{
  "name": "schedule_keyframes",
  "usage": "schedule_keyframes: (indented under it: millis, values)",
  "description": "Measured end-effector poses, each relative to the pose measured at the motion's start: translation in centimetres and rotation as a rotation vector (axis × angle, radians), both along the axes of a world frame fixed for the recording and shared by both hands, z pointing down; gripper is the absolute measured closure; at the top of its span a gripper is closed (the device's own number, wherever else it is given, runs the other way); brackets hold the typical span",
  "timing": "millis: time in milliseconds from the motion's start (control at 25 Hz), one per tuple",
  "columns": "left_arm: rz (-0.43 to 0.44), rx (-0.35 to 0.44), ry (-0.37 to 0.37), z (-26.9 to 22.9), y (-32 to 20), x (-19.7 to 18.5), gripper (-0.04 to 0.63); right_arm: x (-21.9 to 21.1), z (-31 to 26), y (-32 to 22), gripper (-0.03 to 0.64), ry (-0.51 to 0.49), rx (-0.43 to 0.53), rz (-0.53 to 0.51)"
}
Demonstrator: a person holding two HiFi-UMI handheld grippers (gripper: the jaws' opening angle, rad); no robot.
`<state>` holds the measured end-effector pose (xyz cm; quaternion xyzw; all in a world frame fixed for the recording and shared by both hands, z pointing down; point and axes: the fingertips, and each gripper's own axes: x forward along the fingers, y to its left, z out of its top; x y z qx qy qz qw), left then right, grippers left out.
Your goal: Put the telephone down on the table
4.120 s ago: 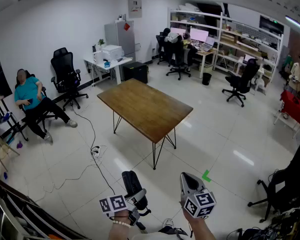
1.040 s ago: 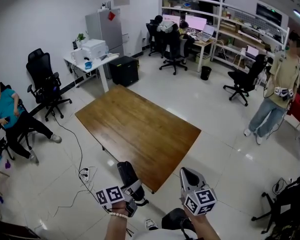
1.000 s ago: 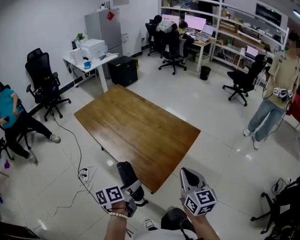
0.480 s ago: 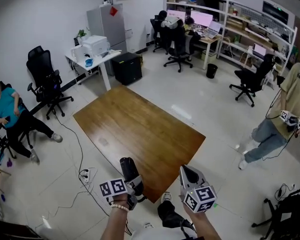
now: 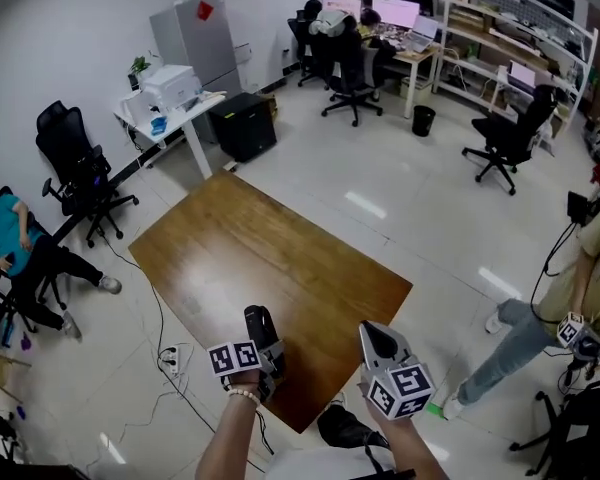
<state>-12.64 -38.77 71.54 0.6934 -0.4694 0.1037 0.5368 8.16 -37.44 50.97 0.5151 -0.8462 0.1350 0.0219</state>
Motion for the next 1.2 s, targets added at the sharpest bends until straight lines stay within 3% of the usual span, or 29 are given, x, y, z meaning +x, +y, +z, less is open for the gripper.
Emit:
schedule_keyframes:
  millis: [320,640,1000,1200]
  values:
    - [0.072,-0.121,-0.154,5.1,-5.4,1.3,0.307,2.4,1.8,-4.0,0.606,-0.028,-0.050,0.036]
    - [0.112,-0.261,-0.409,9.5,-7.3,-0.3,0.307,4.8,2.9,-6.8,0.606,-0.072,-0.077,0.093]
    - [0.070,-0.376,-0.495,11.7,-6.8,-0.1,0.307,6.8,3.1,-8.5,0.606,-0.096,-0.080,0.148]
    - [0.050,-0.397,-0.550,11.8,-6.7,0.3,0.306,6.9,3.1,-9.3,0.606,-0.116,-0.077,0.152]
